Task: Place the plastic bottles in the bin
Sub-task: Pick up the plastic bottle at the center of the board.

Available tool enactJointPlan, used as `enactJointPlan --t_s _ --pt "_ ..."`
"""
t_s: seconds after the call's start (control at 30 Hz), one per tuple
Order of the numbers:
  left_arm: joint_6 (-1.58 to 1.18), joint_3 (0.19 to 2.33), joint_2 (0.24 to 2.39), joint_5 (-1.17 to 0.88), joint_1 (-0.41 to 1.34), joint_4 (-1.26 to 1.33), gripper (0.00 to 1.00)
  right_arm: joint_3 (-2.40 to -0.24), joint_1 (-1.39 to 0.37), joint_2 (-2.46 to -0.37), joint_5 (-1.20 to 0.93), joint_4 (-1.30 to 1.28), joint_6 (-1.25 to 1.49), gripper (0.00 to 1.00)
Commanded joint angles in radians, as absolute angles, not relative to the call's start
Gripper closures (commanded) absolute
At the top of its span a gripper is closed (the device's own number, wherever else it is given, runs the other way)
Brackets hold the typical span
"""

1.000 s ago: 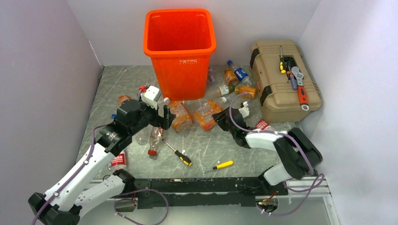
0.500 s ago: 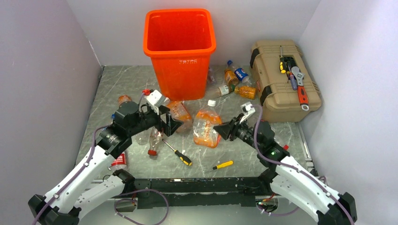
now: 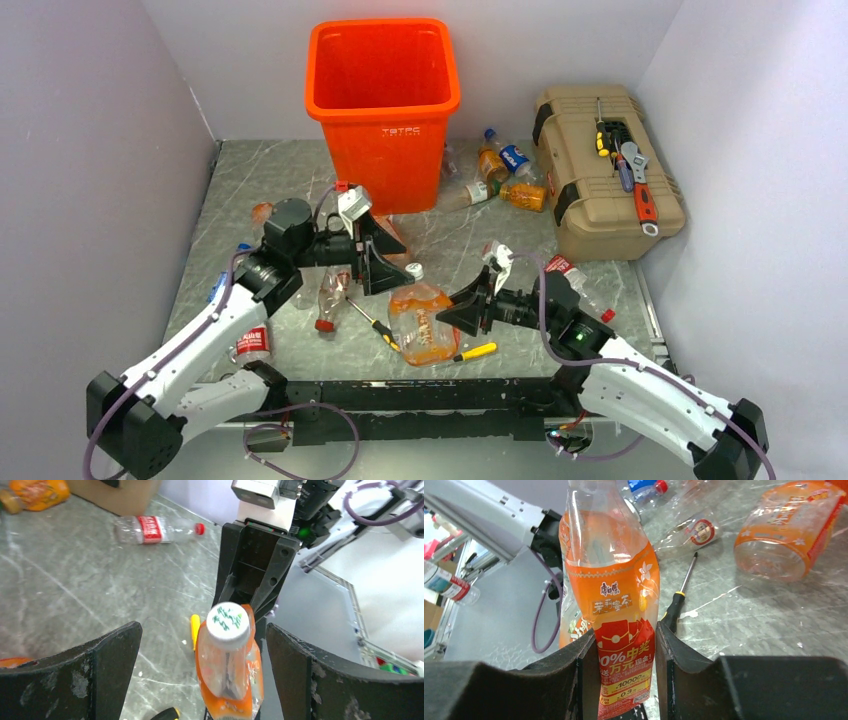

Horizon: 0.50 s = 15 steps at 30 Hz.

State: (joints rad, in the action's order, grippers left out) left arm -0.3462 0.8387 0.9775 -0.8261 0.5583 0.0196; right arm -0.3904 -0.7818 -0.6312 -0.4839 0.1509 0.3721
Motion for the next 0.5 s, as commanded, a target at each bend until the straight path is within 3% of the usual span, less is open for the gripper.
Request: enactJointPlan --t_s 0.0,0.13,0.37,0.47 --pt "-0.463 0.876 1.035 -1.016 0.554 0.169 0.00 -0.408 -0.826 -0.643 -0.461 0.223 0.319 1.00" --pt "-0.480 0.863 1.057 -1.021 0.554 0.190 0.03 -0.402 -0.853 -0.675 -0.447 0.277 0.331 1.00" --pt "-0.493 0.850 1.060 -1.052 0.554 0.211 0.31 -0.419 -0.894 -0.715 -0.377 0.294 0.320 1.00" --pt "-0.496 0.846 1.058 -1.054 0.555 0.202 0.23 -0.418 -0.897 -0.698 -0.331 0.294 0.319 1.00"
